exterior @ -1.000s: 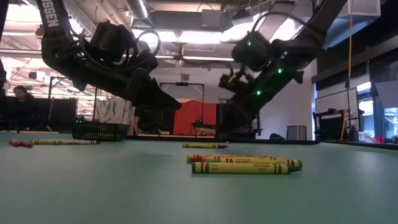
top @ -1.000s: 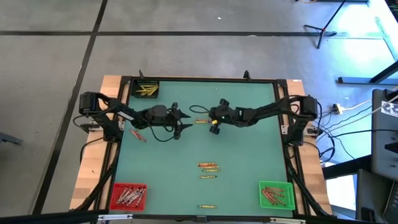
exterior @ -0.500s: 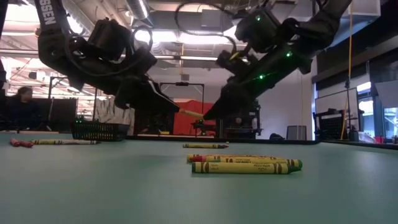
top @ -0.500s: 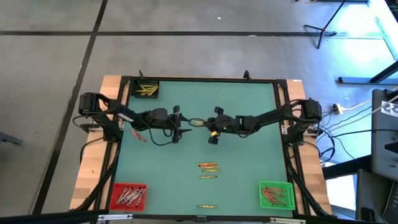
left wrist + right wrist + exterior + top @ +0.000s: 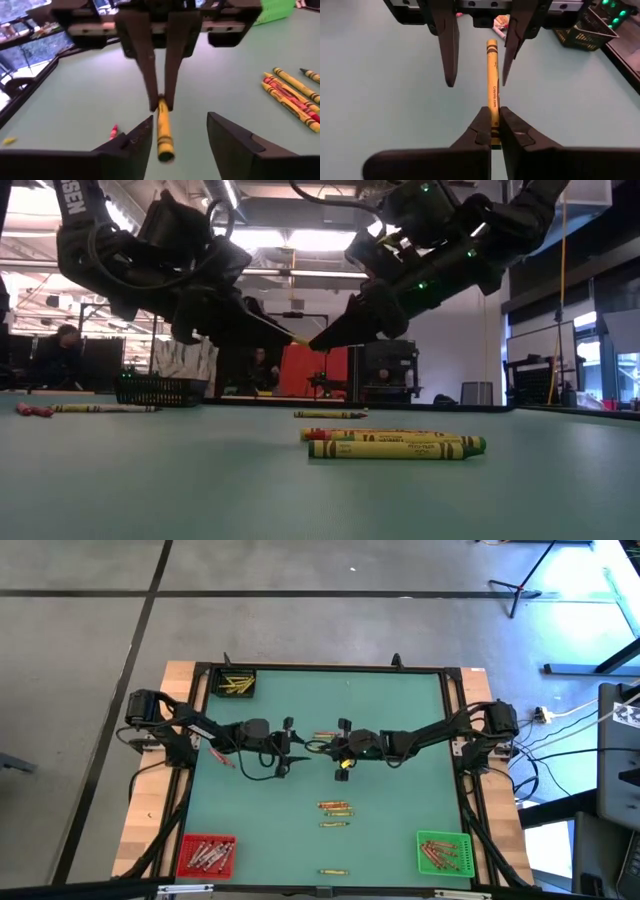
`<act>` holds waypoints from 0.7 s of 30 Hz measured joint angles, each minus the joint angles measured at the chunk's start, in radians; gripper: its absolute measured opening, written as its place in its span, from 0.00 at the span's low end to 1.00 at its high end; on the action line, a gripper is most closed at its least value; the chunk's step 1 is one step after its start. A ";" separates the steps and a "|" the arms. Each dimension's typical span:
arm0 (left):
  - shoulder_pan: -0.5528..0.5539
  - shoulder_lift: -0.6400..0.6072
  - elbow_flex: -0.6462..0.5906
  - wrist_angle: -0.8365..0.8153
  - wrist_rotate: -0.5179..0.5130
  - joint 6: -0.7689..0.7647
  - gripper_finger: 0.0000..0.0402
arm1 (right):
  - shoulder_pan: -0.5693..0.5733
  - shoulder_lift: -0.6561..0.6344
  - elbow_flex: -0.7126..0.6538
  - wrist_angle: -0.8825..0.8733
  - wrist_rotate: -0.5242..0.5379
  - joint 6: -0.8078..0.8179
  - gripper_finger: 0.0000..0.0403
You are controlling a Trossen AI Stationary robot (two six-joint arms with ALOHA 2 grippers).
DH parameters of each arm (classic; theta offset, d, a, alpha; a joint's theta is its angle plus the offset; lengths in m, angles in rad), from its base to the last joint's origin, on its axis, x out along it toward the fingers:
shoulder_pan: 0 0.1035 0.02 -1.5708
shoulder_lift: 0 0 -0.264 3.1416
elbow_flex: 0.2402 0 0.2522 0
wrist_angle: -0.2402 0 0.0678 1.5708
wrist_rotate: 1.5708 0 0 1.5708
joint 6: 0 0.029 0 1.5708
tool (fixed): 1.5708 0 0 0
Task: Sort crayons
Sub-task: Put the green crayon into the black bin
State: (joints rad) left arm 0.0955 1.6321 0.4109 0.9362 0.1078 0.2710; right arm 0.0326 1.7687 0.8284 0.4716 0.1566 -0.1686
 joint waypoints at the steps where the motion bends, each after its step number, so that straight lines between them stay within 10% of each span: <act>1: -0.006 0.000 0.003 -0.001 0.003 0.007 0.40 | 0.000 0.001 0.000 0.000 -0.001 -0.002 0.03; 14: -0.015 0.000 0.014 -0.027 -0.047 0.028 0.03 | 0.000 0.003 0.000 0.025 -0.048 0.001 0.04; 21: -0.015 0.000 0.014 -0.023 -0.045 0.028 0.03 | 0.000 0.003 0.000 0.026 -0.048 0.059 0.17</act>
State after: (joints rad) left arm 0.0800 1.6321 0.4244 0.9127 0.0628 0.2985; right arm 0.0322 1.7718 0.8284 0.4981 0.1083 -0.1097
